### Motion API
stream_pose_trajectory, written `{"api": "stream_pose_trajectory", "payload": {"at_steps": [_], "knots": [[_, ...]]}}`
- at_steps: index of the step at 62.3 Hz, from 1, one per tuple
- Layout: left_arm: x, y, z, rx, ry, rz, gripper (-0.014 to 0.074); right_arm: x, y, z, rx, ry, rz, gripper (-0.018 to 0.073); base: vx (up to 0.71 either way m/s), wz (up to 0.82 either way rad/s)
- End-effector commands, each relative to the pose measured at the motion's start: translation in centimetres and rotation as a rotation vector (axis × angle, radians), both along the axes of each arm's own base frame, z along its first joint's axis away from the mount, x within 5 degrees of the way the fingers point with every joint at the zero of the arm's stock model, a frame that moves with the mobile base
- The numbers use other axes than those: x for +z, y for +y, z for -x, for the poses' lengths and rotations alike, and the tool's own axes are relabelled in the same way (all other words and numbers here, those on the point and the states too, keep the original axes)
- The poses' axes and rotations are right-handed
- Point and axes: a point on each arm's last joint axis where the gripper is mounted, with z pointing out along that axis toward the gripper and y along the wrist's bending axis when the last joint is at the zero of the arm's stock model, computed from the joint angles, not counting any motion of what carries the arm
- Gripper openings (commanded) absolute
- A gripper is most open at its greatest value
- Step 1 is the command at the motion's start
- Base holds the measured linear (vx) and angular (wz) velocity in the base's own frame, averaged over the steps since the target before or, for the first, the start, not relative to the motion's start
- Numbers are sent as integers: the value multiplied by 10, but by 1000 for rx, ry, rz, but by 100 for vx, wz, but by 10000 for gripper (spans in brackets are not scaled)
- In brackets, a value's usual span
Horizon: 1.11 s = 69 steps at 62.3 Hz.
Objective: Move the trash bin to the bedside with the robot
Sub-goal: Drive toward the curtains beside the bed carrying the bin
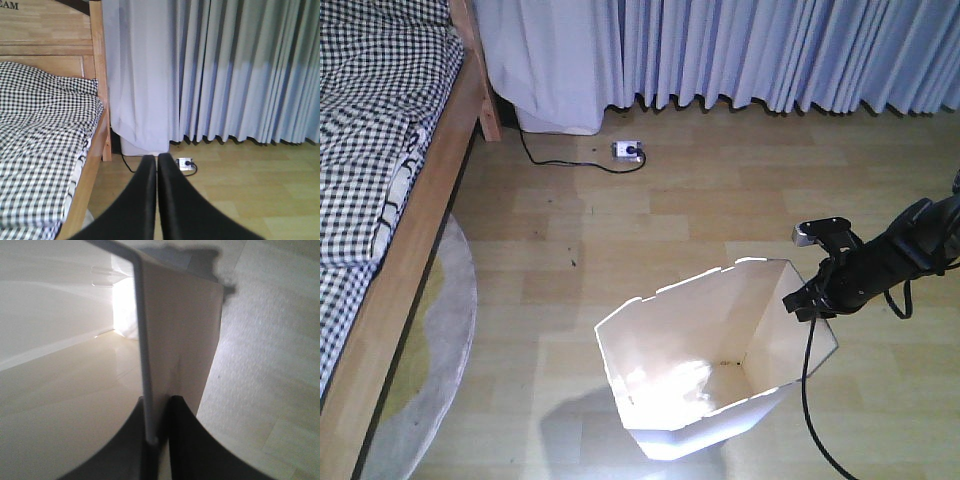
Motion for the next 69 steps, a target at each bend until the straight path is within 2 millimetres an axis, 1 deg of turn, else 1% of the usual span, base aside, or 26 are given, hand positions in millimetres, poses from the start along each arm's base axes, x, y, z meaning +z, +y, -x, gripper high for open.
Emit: {"api": "stream_pose_trajectory", "payload": {"at_steps": [1, 69], "knots": [[-2, 0, -1, -4, -60, 14, -6, 32, 5, -10, -43, -46, -84, -6, 43, 6], [-2, 0, -1, -4, -60, 14, -6, 32, 5, -9, -42, -45, -85, -6, 40, 2]]}}
